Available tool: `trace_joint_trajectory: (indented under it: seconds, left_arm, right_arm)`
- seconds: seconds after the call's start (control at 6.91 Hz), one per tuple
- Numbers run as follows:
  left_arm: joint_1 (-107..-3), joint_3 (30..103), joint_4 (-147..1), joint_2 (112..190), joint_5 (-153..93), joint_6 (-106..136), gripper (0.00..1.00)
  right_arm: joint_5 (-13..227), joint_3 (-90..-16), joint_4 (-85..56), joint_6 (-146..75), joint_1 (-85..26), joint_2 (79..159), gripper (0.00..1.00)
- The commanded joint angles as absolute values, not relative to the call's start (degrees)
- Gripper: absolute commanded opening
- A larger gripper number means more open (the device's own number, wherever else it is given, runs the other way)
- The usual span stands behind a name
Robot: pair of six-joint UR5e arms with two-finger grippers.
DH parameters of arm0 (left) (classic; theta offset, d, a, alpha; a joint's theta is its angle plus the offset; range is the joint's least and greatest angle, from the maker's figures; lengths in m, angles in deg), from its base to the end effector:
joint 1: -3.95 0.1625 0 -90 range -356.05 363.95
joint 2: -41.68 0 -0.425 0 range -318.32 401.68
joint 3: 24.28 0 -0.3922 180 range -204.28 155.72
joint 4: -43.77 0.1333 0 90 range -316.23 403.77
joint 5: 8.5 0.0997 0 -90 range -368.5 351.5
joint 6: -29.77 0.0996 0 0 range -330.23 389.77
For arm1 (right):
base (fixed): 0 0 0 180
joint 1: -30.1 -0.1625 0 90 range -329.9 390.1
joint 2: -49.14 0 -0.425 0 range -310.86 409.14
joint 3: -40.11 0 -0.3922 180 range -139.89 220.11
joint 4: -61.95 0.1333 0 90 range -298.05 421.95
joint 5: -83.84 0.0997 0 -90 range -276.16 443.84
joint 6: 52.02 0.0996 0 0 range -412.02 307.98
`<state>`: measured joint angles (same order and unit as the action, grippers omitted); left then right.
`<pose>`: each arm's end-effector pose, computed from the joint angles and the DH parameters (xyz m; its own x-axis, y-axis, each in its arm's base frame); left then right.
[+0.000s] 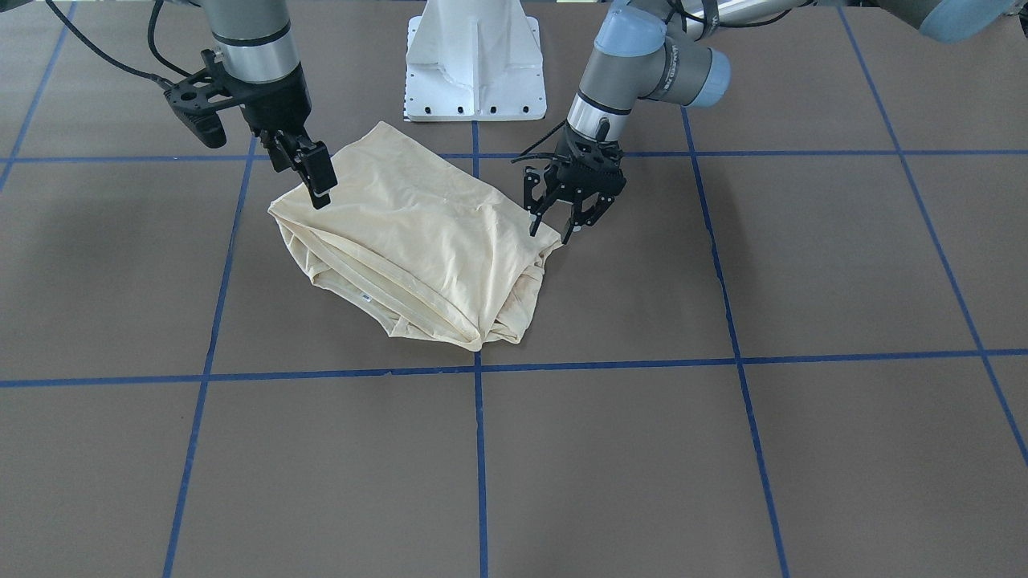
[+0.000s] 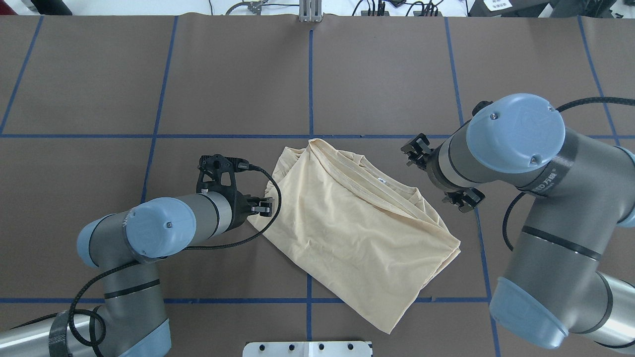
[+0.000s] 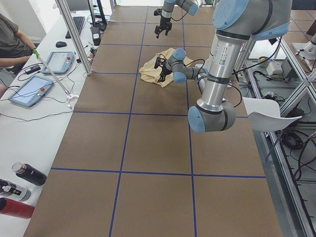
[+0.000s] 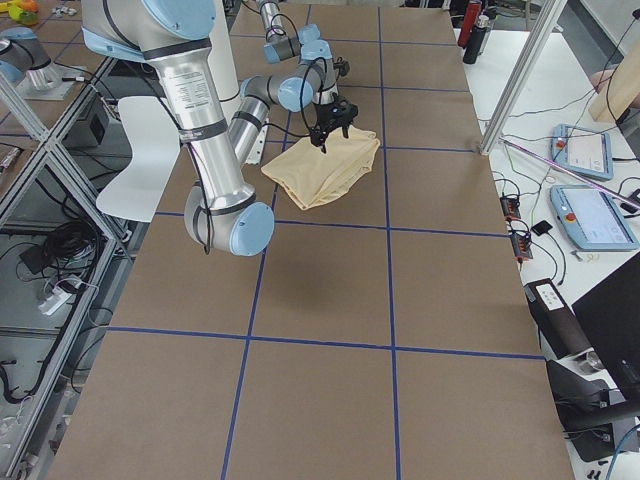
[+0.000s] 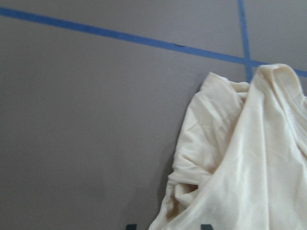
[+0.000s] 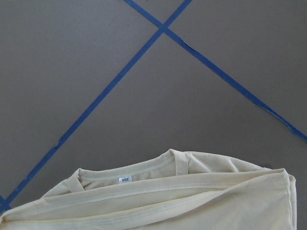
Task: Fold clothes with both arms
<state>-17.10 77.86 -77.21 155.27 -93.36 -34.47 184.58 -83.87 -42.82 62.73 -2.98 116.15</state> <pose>0.5266 -0.3551 0.2706 0.5212 0.2632 -0.8118 0.2310 0.8722 0.4311 -0.3726 -0.3796 0.2304 0.3831 0.7405 0.5522 -0.6516 0.6404 -0.4066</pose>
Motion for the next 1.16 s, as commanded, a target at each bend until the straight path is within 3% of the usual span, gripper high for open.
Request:
trace_joint_trajectory:
  seconds: [0.0, 1.01]
  left_arm:
    - [-17.15, 77.50, -78.48, 154.28, -93.49, -20.02, 0.56]
    - [-17.14, 72.84, -85.25, 153.74, -96.46, -18.13, 0.49]
  right_arm:
    - [185.09, -83.82, -42.90, 58.76, -4.60, 116.29, 1.00]
    - [184.92, -83.03, -42.90, 56.61, -5.76, 116.47, 1.00]
